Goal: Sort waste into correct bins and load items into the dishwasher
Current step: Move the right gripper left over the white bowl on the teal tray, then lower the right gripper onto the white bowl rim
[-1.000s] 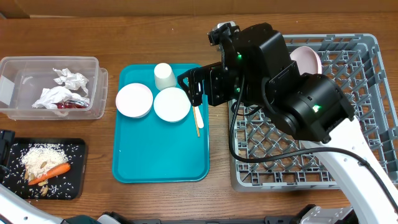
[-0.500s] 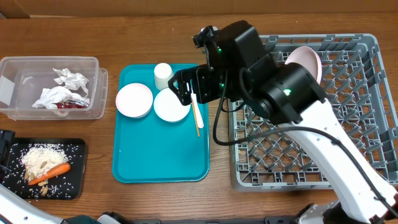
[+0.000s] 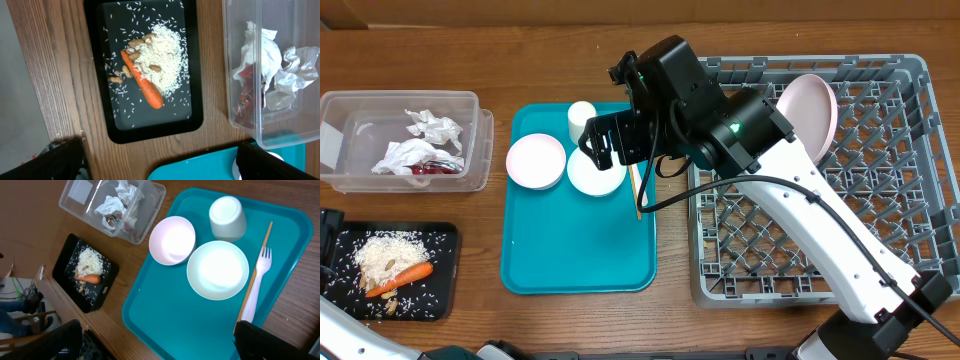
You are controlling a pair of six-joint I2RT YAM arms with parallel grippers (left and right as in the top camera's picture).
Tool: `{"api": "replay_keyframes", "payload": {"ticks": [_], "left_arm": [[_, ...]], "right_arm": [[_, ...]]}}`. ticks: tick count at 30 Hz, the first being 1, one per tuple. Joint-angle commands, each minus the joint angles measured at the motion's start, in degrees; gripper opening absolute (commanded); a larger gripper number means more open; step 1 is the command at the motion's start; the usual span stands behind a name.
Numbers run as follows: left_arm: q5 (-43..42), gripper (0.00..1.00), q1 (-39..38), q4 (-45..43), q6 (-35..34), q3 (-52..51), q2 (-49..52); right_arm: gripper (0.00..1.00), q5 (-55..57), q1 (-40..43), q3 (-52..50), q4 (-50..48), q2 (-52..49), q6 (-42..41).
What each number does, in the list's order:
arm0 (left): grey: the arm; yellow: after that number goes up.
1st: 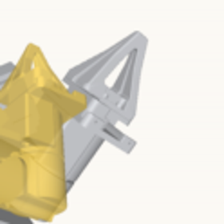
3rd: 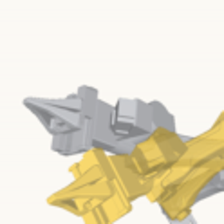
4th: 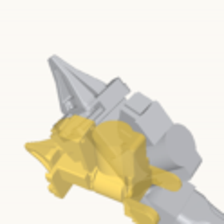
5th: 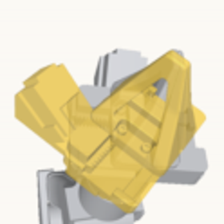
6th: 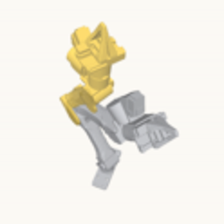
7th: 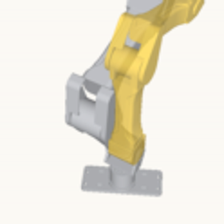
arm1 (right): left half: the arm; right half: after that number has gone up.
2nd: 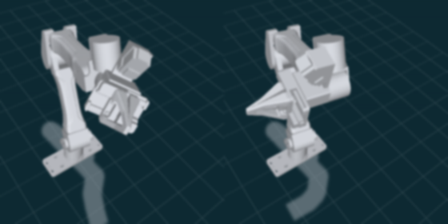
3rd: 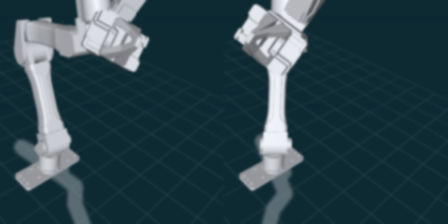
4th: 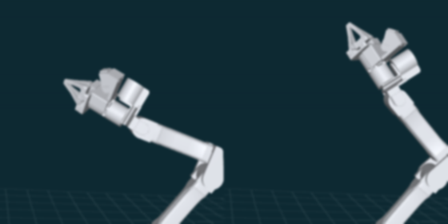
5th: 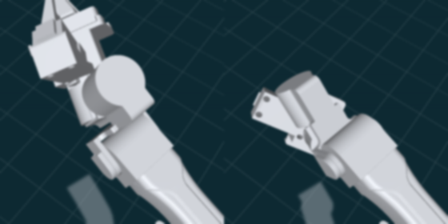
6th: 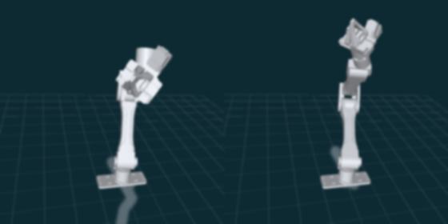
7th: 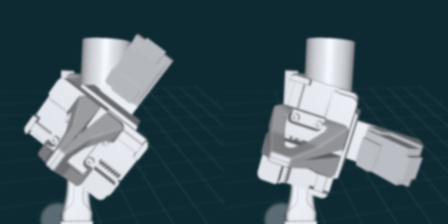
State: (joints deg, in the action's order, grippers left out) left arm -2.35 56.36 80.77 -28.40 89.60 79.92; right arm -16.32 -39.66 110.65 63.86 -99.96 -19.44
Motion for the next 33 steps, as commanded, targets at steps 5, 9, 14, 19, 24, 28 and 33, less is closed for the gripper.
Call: {"api": "replay_keyframes", "payload": {"ticks": [5,9,14,19,24,28,33], "left_arm": [[-0.2,1.00,0.2,0.0,-0.3,0.1,-0.5],[-0.2,1.00,0.2,0.0,-0.3,0.1,-0.5],[-0.2,1.00,0.2,0.0,-0.3,0.1,-0.5],[-0.2,1.00,0.2,0.0,-0.3,0.1,-0.5],[-0.2,1.00,0.2,0.0,-0.3,0.1,-0.5],[-0.2,1.00,0.2,0.0,-0.3,0.1,-0.5],[-0.2,1.00,0.2,0.0,-0.3,0.1,-0.5]], "right_arm": [[1.00,-0.5,-2.4,0.7,-0.7,-3.7,0.1],[1.00,-0.3,-3.8,0.7,-2.0,-3.9,0.2],[1.00,-0.3,-3.8,0.7,-2.3,-3.9,0.2],[1.00,-0.3,-3.8,0.7,-2.2,-3.9,0.2],[1.00,-0.3,-3.8,0.7,-2.2,-3.9,0.2],[1.00,-0.3,-3.8,0.7,-2.2,-3.9,0.2],[1.00,-0.3,-3.8,0.7,-2.2,-3.9,0.2]]}}
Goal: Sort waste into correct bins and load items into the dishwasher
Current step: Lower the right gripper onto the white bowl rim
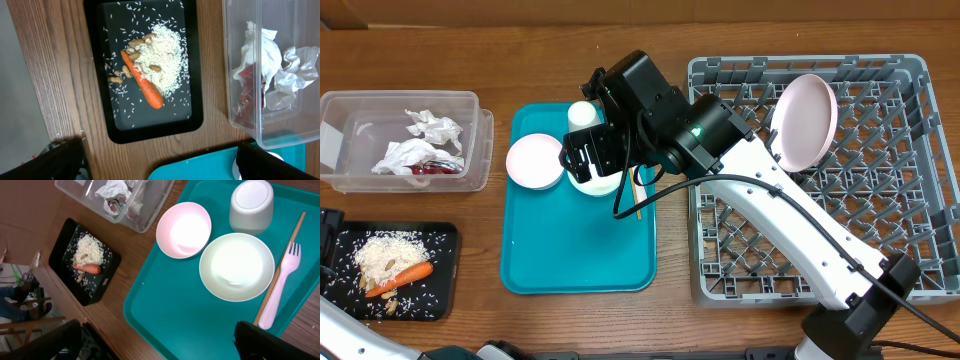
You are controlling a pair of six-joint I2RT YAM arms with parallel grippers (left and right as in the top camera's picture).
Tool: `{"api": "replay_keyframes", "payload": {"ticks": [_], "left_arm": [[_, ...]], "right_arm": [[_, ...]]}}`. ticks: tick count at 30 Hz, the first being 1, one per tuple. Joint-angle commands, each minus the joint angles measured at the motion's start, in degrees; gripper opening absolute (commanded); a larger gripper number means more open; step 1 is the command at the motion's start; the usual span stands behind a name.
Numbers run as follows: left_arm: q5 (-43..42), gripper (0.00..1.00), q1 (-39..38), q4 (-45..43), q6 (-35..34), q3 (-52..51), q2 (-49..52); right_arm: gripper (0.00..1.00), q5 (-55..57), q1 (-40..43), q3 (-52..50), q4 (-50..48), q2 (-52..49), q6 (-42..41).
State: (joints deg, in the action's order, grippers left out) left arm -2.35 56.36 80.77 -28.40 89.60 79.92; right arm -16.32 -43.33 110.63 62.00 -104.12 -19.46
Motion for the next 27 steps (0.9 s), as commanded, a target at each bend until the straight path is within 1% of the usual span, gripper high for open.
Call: {"api": "replay_keyframes", "payload": {"ticks": [1,27], "left_arm": [[-0.2,1.00,0.2,0.0,-0.3,0.1,-0.5],[-0.2,1.00,0.2,0.0,-0.3,0.1,-0.5]], "right_arm": [[1.00,-0.3,-0.1,0.7,-0.3,0.2,0.2],[1.00,-0.3,-0.1,0.7,-0.3,-0.7,0.2]]}}
